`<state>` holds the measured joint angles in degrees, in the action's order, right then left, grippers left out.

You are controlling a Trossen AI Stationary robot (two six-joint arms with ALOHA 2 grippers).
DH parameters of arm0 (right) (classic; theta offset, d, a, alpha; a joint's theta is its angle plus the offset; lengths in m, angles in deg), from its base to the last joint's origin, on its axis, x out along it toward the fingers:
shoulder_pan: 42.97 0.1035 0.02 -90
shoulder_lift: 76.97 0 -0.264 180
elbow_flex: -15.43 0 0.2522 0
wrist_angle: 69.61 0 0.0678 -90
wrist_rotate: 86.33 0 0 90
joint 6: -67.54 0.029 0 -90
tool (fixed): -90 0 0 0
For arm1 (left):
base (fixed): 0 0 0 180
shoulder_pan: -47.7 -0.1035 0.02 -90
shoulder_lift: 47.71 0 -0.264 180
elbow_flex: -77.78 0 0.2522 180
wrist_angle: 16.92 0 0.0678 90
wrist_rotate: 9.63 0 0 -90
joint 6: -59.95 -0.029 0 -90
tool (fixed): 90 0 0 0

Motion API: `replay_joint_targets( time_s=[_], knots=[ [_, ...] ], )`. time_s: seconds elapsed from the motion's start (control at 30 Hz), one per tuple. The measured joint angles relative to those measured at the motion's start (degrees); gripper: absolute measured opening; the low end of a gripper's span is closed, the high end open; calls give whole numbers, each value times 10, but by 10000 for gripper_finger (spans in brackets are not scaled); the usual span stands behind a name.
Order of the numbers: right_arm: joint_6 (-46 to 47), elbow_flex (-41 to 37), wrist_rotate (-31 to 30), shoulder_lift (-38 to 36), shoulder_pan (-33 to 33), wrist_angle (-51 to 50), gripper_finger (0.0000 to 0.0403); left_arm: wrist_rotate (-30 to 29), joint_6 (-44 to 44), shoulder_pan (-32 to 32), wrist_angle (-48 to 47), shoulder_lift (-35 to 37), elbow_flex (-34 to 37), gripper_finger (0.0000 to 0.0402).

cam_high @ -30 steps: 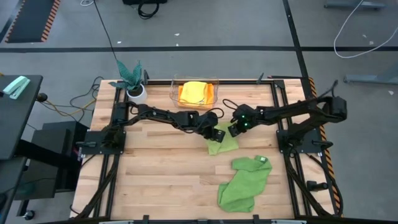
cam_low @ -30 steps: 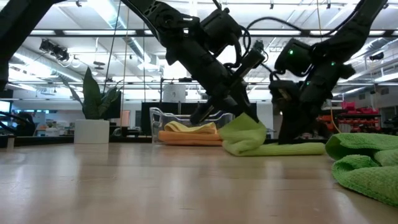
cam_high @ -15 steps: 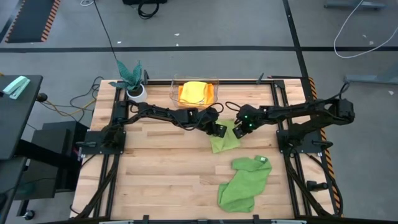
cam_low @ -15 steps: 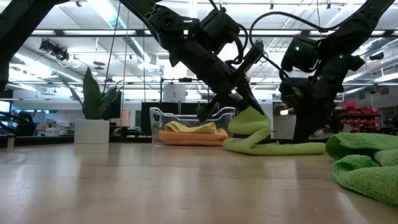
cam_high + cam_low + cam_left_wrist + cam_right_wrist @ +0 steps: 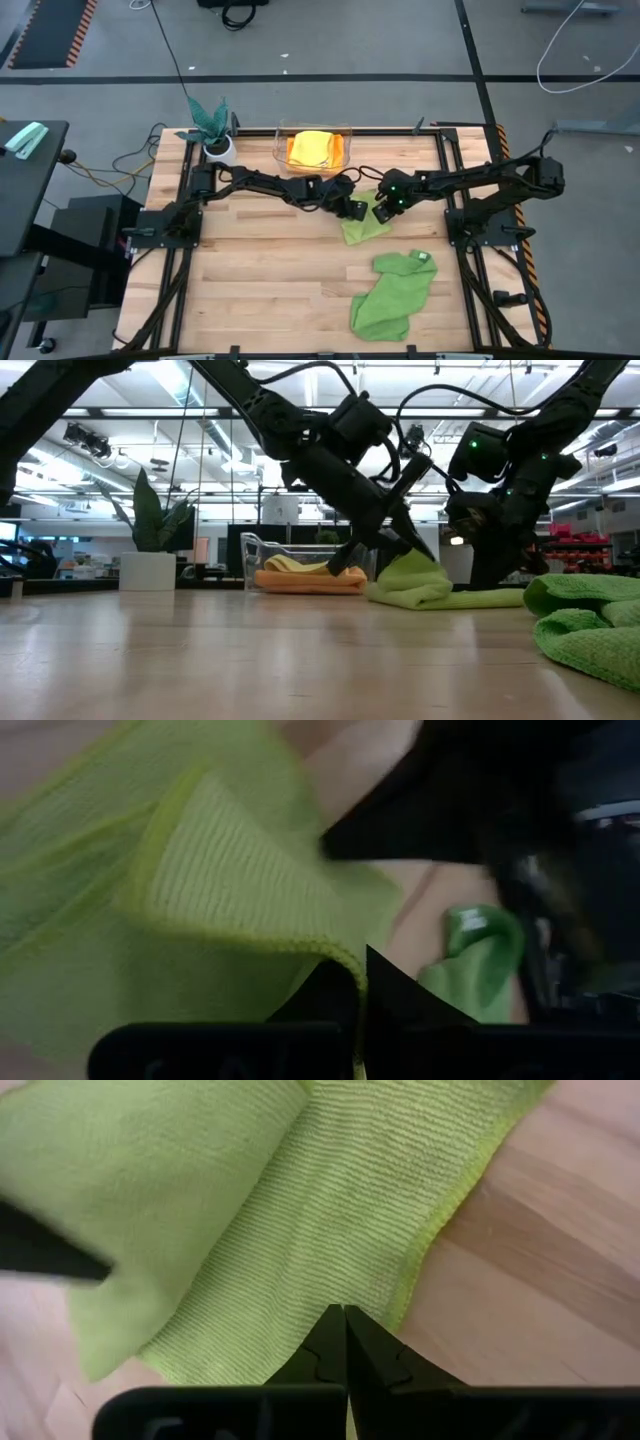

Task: Fold microfiber towels
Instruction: Fold the light green towel

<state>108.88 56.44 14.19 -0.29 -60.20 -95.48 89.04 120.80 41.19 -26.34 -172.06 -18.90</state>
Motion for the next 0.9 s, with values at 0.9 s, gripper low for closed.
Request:
replay_joint_targets(
  time_s=[0.9],
  knots=[
    [7,1,-15,-1,0,-21,2,30,-109,-21,-87,-34,-133,81]
  ],
)
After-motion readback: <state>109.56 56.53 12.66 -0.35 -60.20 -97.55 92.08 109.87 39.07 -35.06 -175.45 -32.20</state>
